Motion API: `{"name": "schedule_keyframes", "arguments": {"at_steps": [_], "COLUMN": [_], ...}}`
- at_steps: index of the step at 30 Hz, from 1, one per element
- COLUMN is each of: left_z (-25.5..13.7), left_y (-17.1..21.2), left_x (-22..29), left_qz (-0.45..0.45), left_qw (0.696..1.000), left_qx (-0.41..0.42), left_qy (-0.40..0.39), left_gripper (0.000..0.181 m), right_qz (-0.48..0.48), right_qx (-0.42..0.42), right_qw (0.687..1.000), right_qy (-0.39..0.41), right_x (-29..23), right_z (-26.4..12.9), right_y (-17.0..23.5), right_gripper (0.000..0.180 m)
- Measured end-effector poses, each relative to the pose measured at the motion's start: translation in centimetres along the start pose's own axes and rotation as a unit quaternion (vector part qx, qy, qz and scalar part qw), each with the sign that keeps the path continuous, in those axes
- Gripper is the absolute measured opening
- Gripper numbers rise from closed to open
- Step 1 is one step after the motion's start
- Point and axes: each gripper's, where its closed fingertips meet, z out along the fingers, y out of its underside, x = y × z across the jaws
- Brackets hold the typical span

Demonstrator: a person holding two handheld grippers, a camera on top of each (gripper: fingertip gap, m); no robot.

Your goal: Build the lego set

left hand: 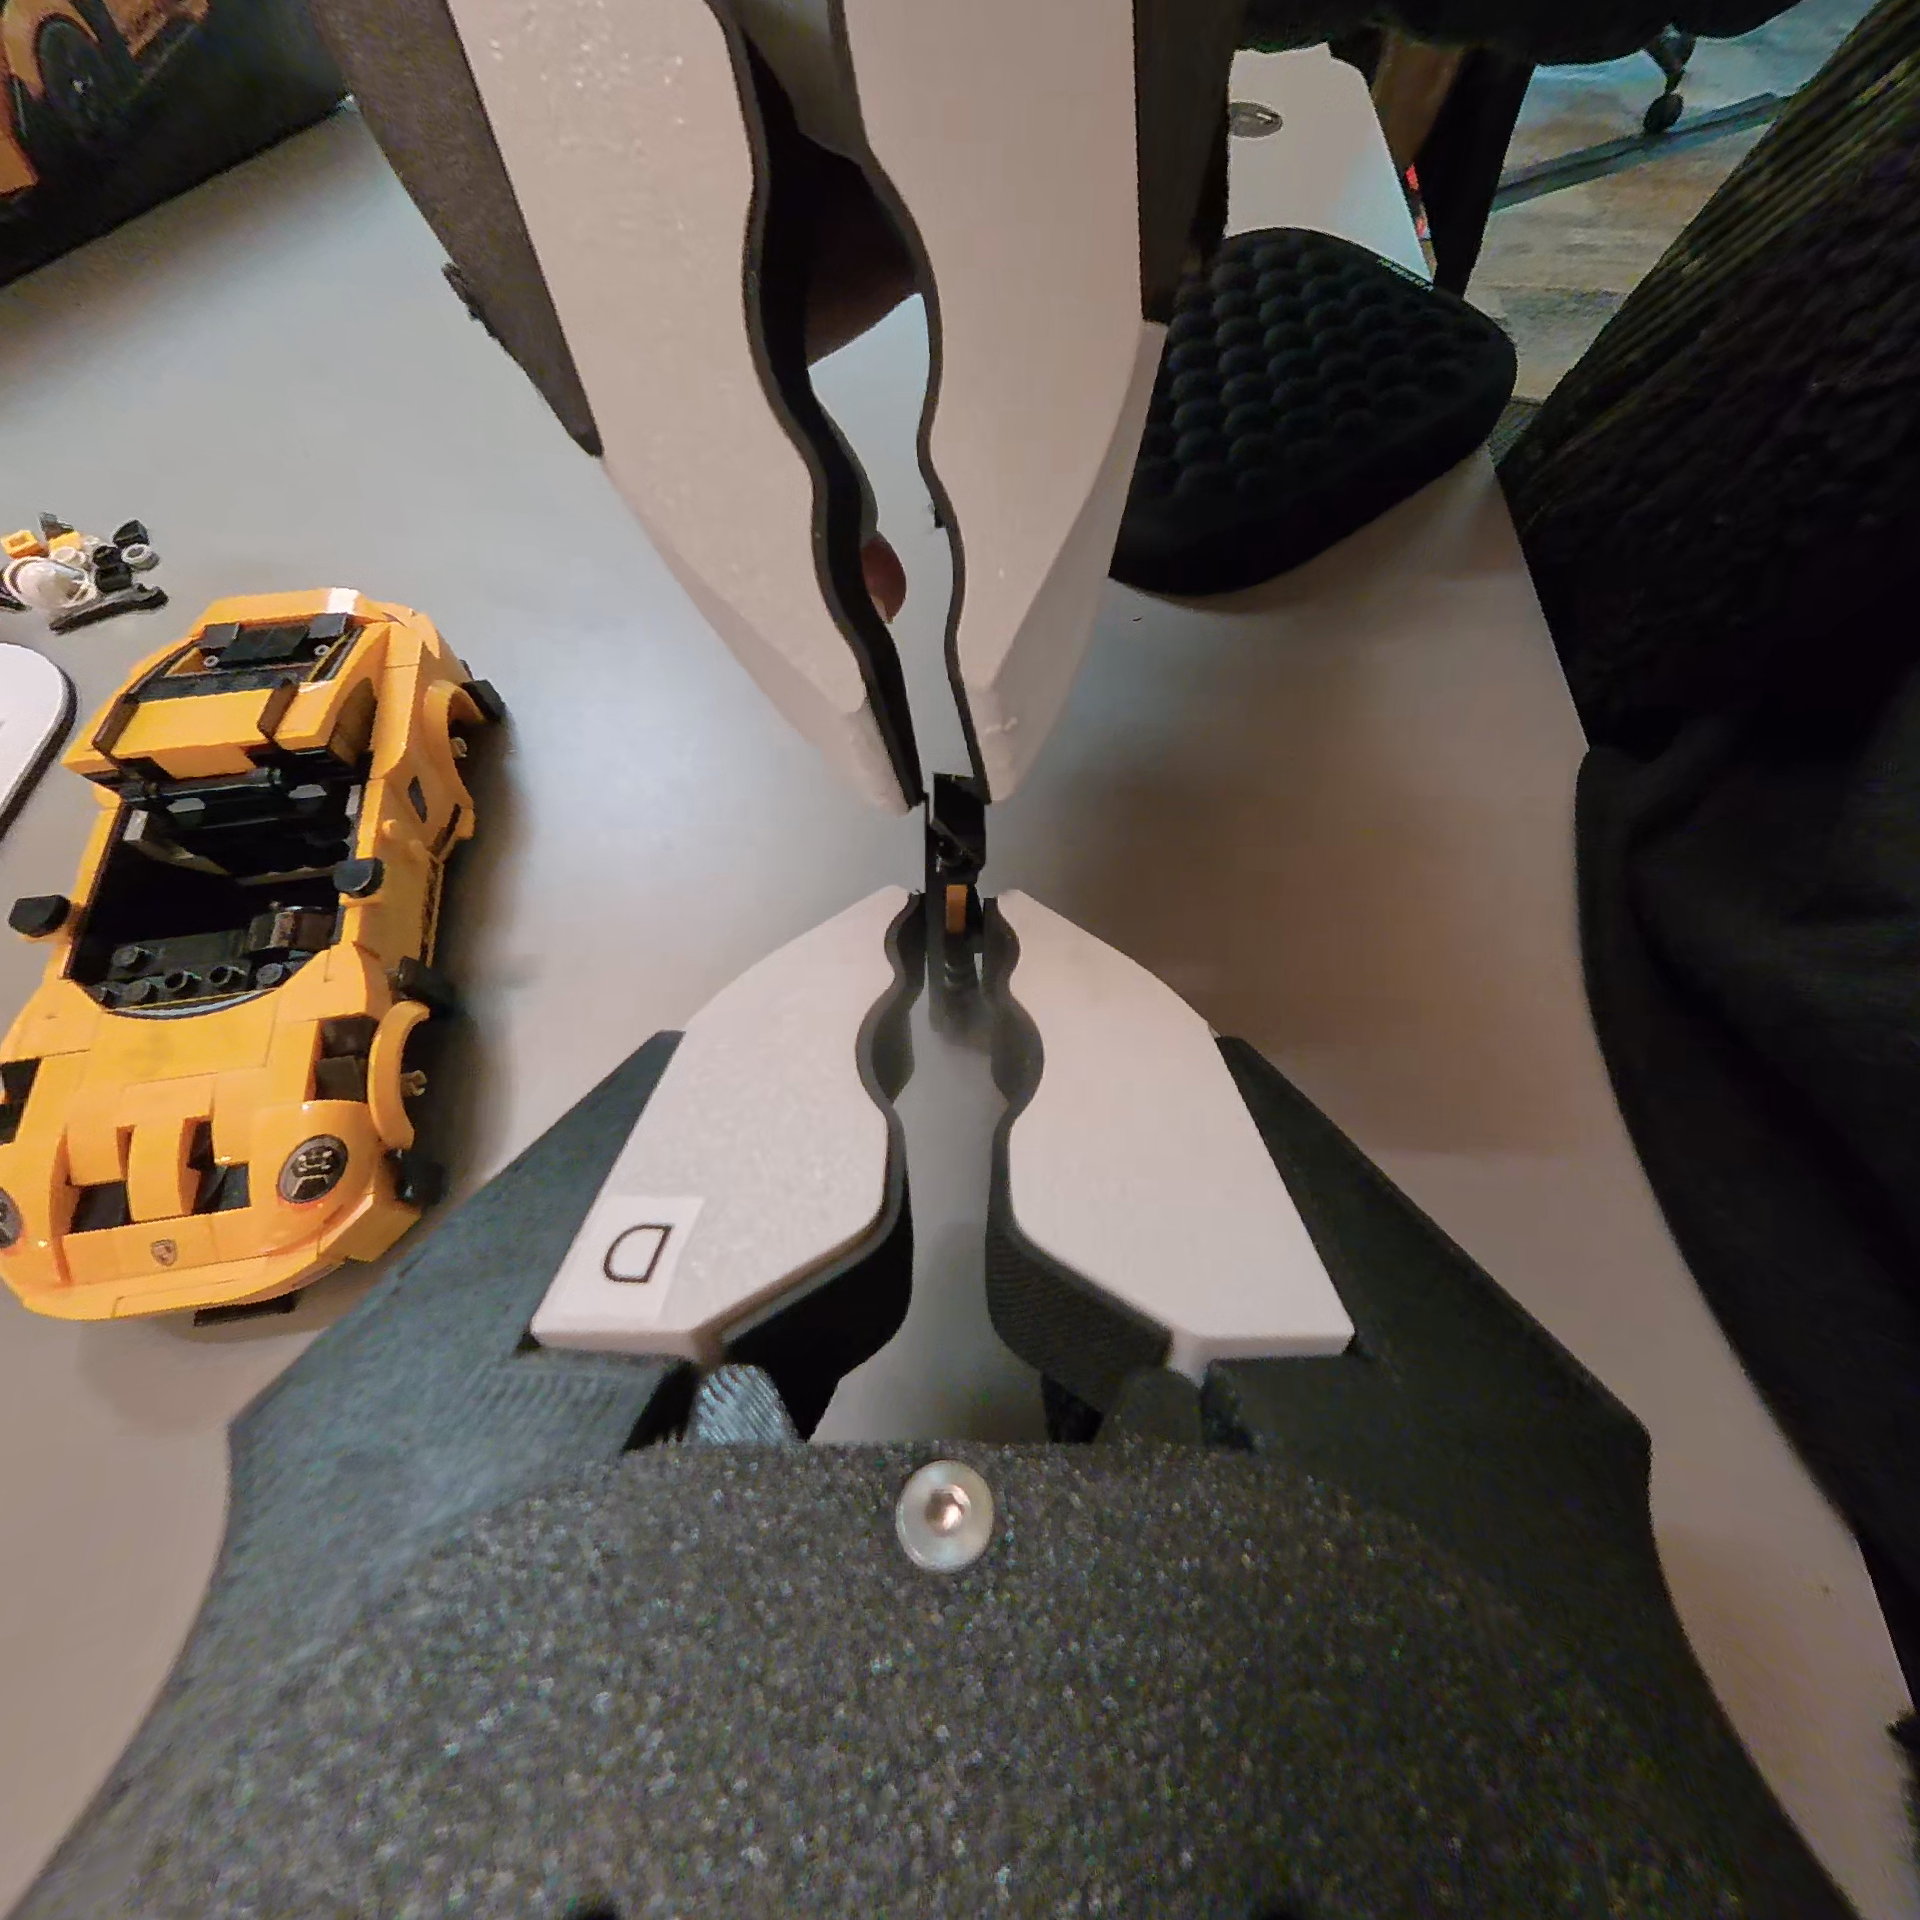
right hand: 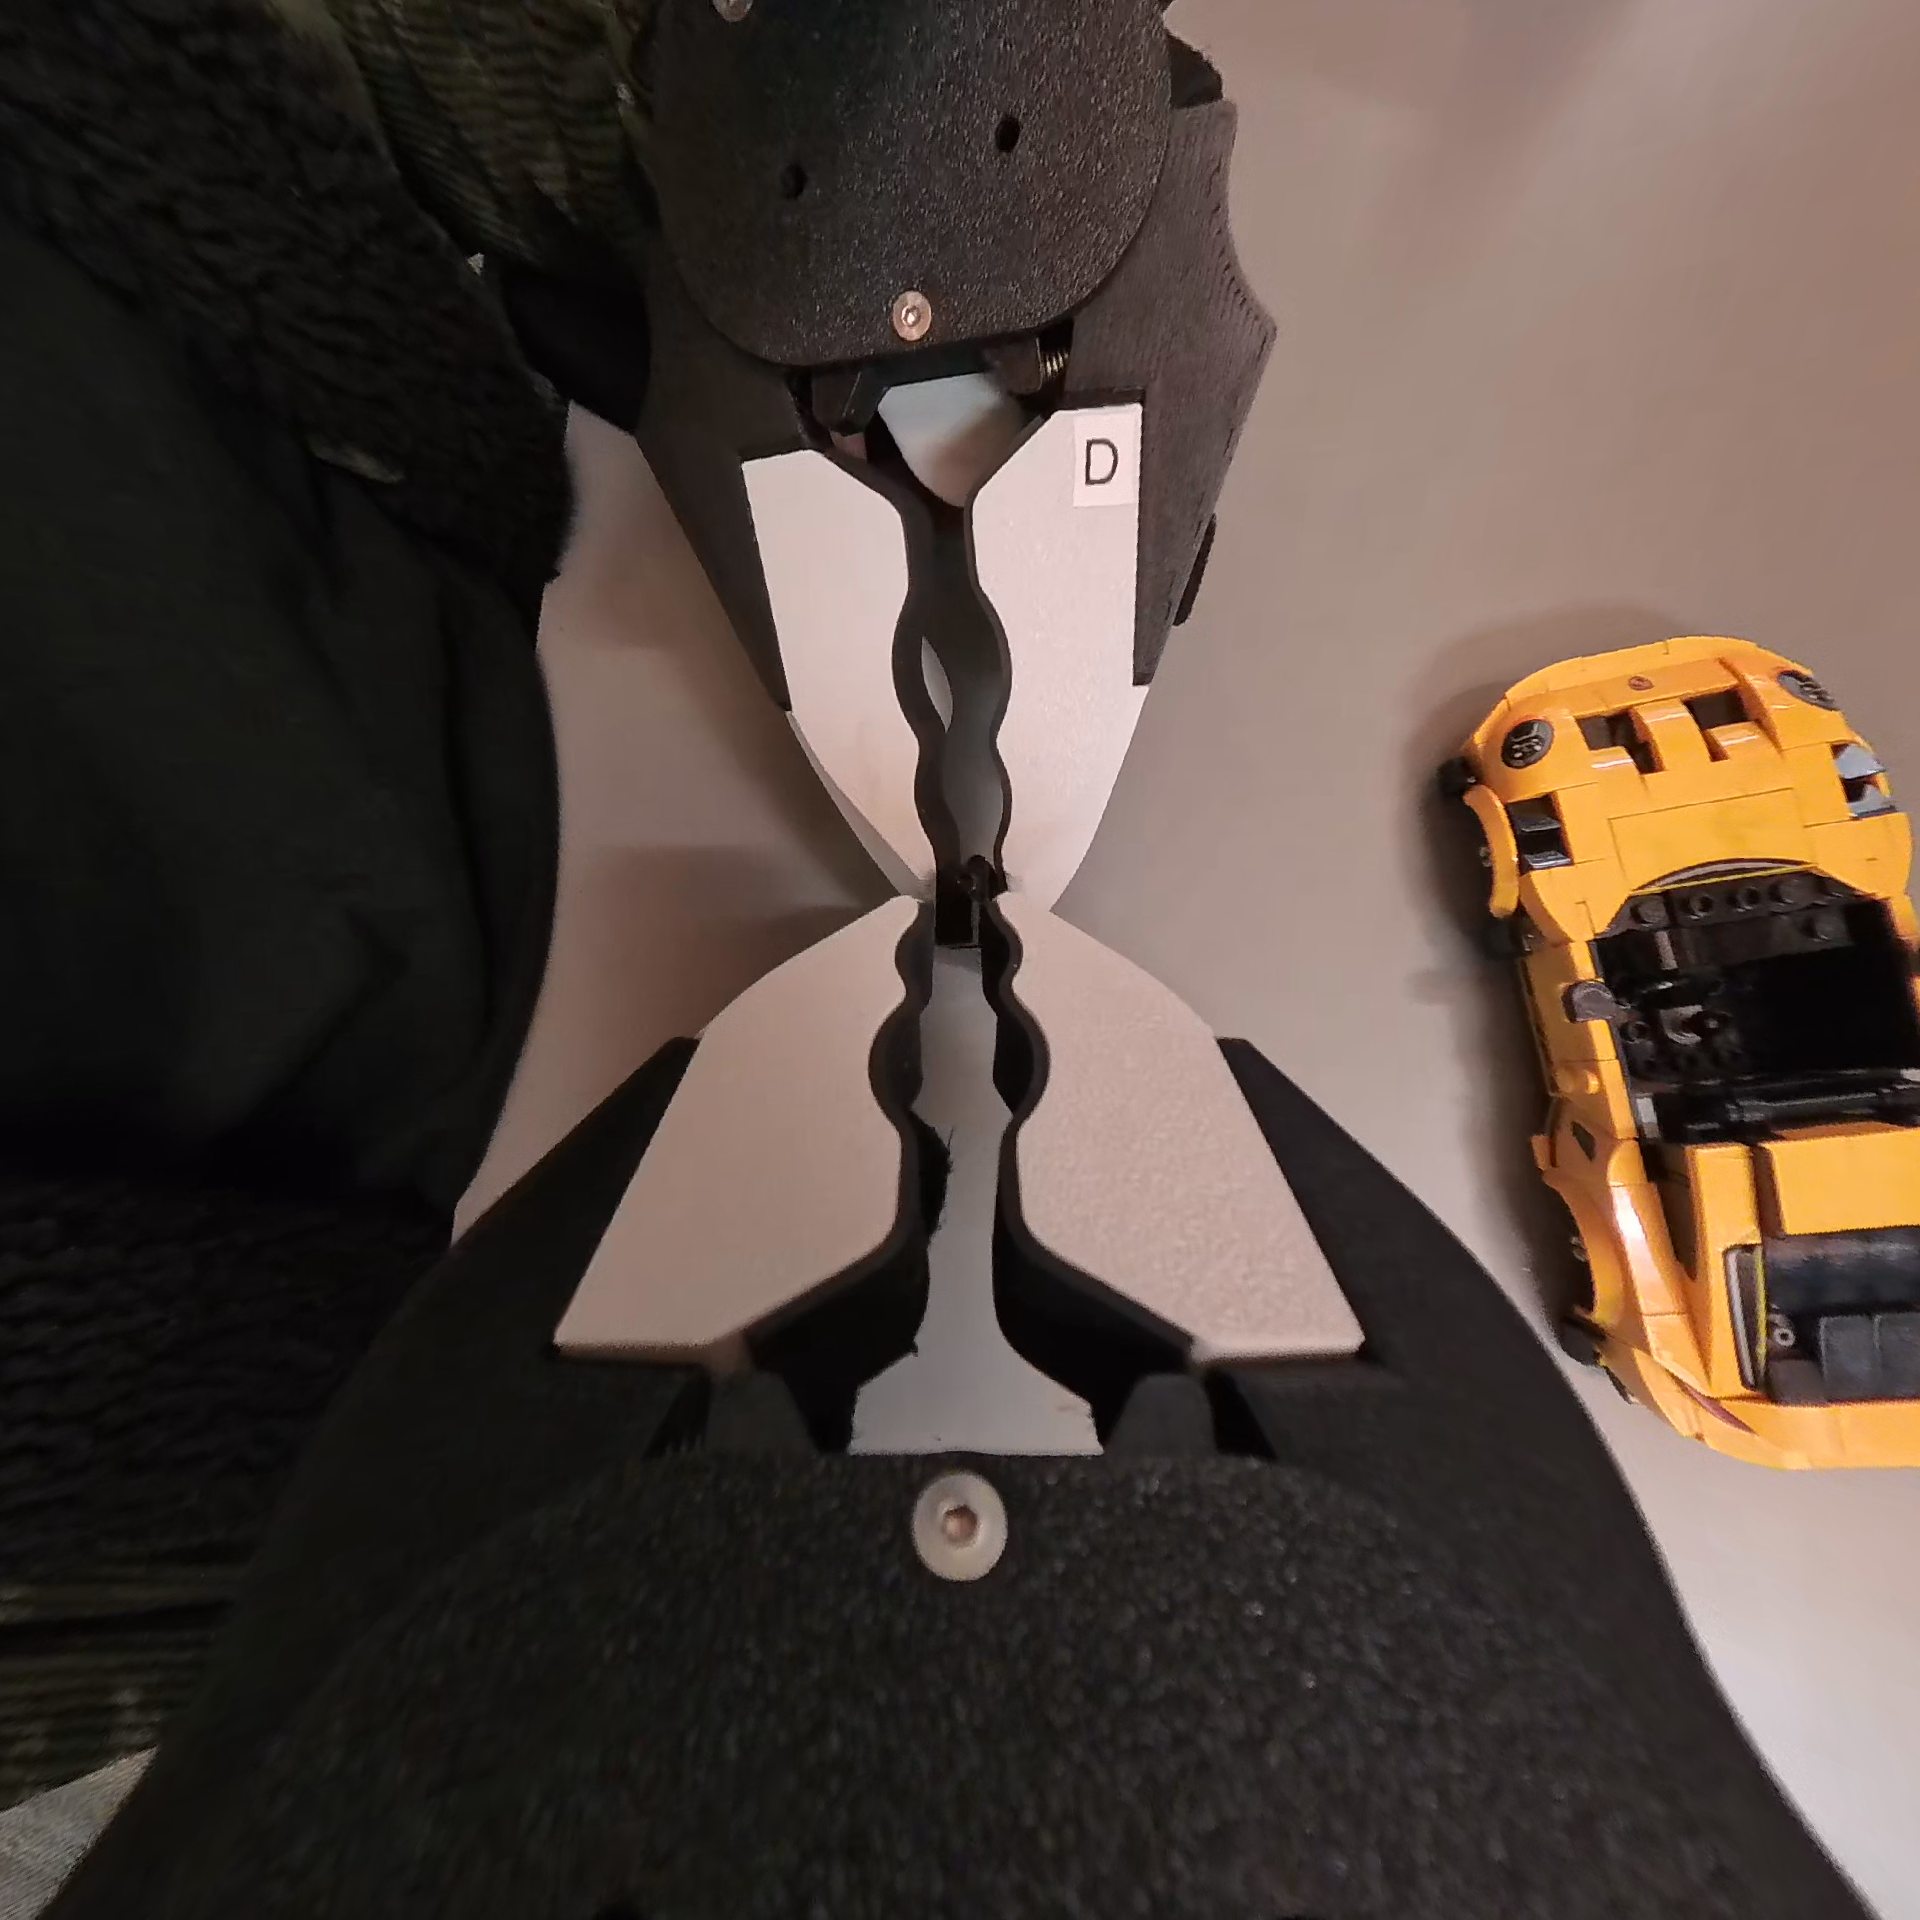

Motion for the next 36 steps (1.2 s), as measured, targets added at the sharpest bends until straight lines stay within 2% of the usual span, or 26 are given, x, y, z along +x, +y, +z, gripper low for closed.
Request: {"name": "schedule_keyframes", "arguments": {"at_steps": [6, 20, 30, 36], "left_z": [-0.02, -0.01, -0.02, 0.03], "left_y": [0.01, -0.03, -0.02, -0.03], "left_x": [-0.04, -0.11, -0.12, 0.00], "left_qz": [-0.002, -0.011, -0.010, 0.001], "left_qw": [1.000, 1.000, 1.000, 1.000], "left_qx": [0.000, 0.001, 0.000, 0.000], "left_qy": [0.000, -0.001, -0.003, -0.004], "left_gripper": [0.010, 0.010, 0.010, 0.010], "right_qz": [-0.007, -0.083, -0.069, -0.046], "right_qx": [0.005, -0.051, -0.049, -0.049], "right_qw": [1.000, 0.989, 0.991, 0.995], "right_qy": [0.007, 0.112, 0.104, 0.072], "right_x": [-0.01, 0.31, 0.32, 0.11], "right_z": [-0.20, -0.05, 0.22, 0.30], "right_y": [-0.28, 0.13, 0.01, 0.14], "right_gripper": [0.008, 0.012, 0.008, 0.008]}}
